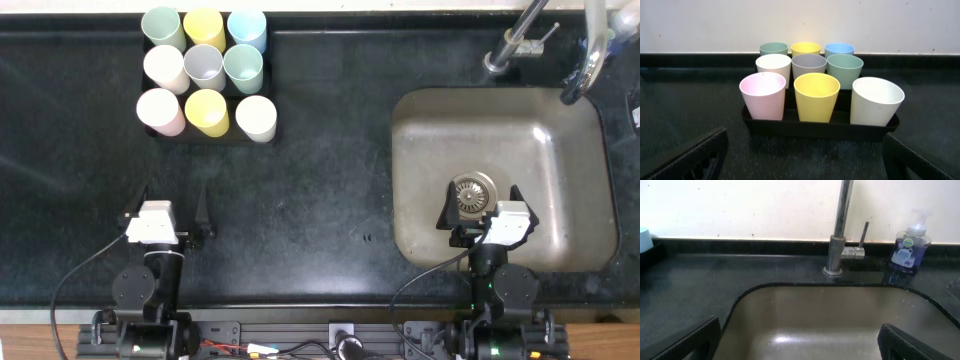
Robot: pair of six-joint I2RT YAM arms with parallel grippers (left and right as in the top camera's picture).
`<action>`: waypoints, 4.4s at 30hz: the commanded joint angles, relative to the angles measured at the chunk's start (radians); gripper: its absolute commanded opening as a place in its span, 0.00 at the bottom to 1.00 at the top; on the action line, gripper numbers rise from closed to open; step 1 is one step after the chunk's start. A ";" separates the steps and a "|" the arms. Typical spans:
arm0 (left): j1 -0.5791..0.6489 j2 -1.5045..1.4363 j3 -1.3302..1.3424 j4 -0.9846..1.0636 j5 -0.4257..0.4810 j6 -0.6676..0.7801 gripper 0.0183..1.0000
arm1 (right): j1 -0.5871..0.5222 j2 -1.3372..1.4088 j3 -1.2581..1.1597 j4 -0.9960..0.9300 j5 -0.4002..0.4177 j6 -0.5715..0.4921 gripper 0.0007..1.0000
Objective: Store Cups
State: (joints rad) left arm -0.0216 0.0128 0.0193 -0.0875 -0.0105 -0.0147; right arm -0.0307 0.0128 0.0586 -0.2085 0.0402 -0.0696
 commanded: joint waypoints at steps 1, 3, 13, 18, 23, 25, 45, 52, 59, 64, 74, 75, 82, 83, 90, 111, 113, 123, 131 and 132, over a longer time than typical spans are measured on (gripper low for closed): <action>0.008 -0.010 -0.012 0.008 0.010 0.018 1.00 | 0.004 -0.010 0.000 0.008 -0.007 0.011 1.00; 0.008 -0.010 -0.012 0.008 0.010 0.018 1.00 | 0.004 -0.010 0.000 0.008 -0.007 0.011 1.00; 0.008 -0.010 -0.012 0.006 0.010 0.018 1.00 | 0.004 -0.010 0.000 0.008 -0.007 0.011 1.00; 0.008 -0.010 -0.011 0.004 0.007 0.019 1.00 | 0.004 -0.010 0.000 0.008 -0.007 0.011 1.00; 0.008 0.022 -0.003 -0.014 -0.022 0.180 1.00 | 0.004 -0.010 0.000 0.008 -0.007 0.011 1.00; 0.008 0.039 0.004 -0.026 -0.060 0.187 1.00 | 0.004 -0.010 0.000 0.008 -0.007 0.011 1.00; -0.008 0.134 0.043 -0.106 0.640 0.330 1.00 | 0.004 -0.010 0.000 0.008 -0.007 0.011 1.00; -0.006 0.181 0.043 -0.029 0.719 0.290 1.00 | 0.004 -0.010 0.000 0.008 -0.007 0.011 0.99; -0.004 0.181 0.043 -0.038 0.136 0.554 1.00 | 0.004 -0.010 0.000 0.008 -0.007 0.011 1.00; -0.004 0.181 0.043 -0.101 0.072 0.554 1.00 | 0.004 -0.010 0.000 0.008 -0.007 0.011 1.00; -0.004 0.183 0.043 -0.117 0.071 0.554 1.00 | 0.004 -0.010 0.000 0.008 -0.007 0.011 1.00; -0.004 0.183 0.043 -0.117 0.072 0.554 1.00 | 0.004 -0.010 0.000 0.008 -0.007 0.011 1.00; -0.004 0.183 0.043 -0.117 0.071 0.554 1.00 | 0.004 -0.010 0.000 0.008 -0.007 0.011 1.00; -0.004 0.183 0.043 -0.117 0.072 0.554 1.00 | 0.004 -0.010 0.000 0.008 -0.007 0.011 1.00; -0.004 0.183 0.043 -0.117 0.071 0.554 1.00 | 0.004 -0.010 0.000 0.008 -0.007 0.011 0.99; -0.004 0.220 0.034 -0.092 0.072 0.554 1.00 | 0.004 -0.010 0.000 0.008 -0.007 0.011 0.99; -0.004 0.211 0.017 -0.048 0.071 0.554 1.00 | 0.004 -0.010 0.000 0.008 -0.007 0.011 0.99; -0.004 0.087 -0.011 0.012 0.060 0.554 1.00 | 0.004 -0.010 0.000 0.008 -0.007 0.011 1.00; -0.004 -0.009 -0.012 0.011 0.060 0.554 1.00 | 0.004 -0.009 0.000 0.008 -0.007 0.011 1.00; -0.004 -0.009 -0.012 0.012 0.060 0.554 1.00 | 0.004 -0.010 0.000 0.008 -0.007 0.011 0.99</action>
State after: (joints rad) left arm -0.0261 0.0139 0.0154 -0.0780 0.0624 0.5282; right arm -0.0311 0.0128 0.0586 -0.2092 0.0402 -0.0643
